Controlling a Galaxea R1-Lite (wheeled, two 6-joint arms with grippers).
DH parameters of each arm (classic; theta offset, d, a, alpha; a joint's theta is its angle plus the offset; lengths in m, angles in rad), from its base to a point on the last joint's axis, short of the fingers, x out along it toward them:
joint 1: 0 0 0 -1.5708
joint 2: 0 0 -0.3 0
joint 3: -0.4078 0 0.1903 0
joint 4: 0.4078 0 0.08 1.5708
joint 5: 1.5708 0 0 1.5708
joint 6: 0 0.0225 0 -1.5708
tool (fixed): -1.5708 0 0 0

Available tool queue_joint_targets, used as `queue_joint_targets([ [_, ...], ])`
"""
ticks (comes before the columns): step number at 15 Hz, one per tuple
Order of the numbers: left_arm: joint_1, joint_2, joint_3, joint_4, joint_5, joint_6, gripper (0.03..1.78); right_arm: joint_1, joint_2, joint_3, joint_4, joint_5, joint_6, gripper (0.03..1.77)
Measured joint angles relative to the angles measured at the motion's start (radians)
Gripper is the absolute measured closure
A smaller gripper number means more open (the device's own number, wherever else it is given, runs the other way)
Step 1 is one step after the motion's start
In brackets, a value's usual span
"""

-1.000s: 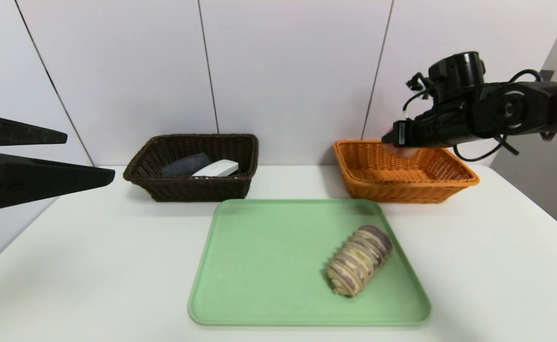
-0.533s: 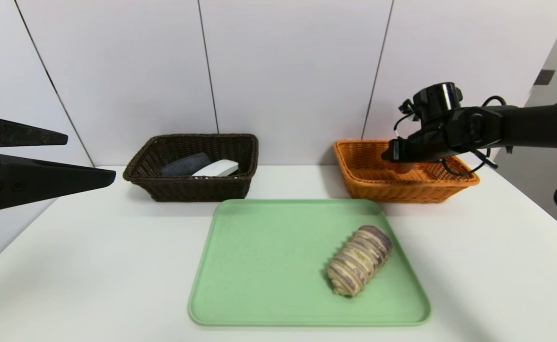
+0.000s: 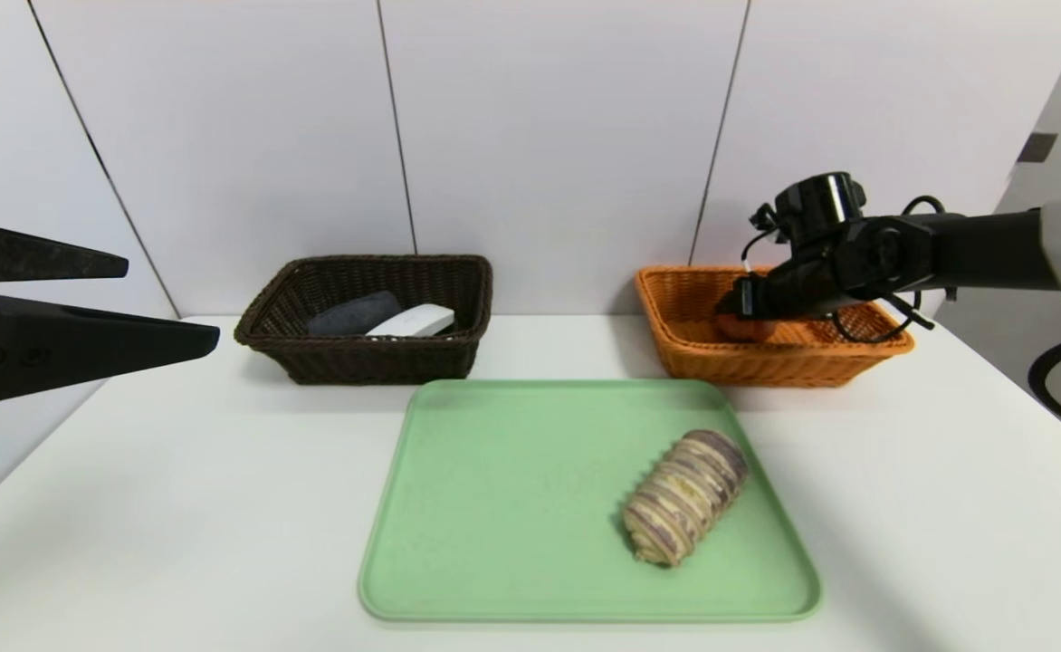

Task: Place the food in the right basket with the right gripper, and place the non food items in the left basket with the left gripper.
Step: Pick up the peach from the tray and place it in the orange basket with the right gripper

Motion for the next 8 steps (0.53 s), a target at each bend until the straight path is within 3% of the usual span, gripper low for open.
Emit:
queue_joint_targets([
  [5, 0.000, 0.000, 0.000, -0.002, -0.001, 0.000, 0.12, 0.007, -0.101, -0.006, 0.099, 0.042, -0.011, 0.24],
  [8, 0.000, -0.003, 0.001, -0.002, 0.000, 0.000, 0.12, 0.017, -0.216, -0.041, 0.220, 0.074, -0.021, 0.19],
])
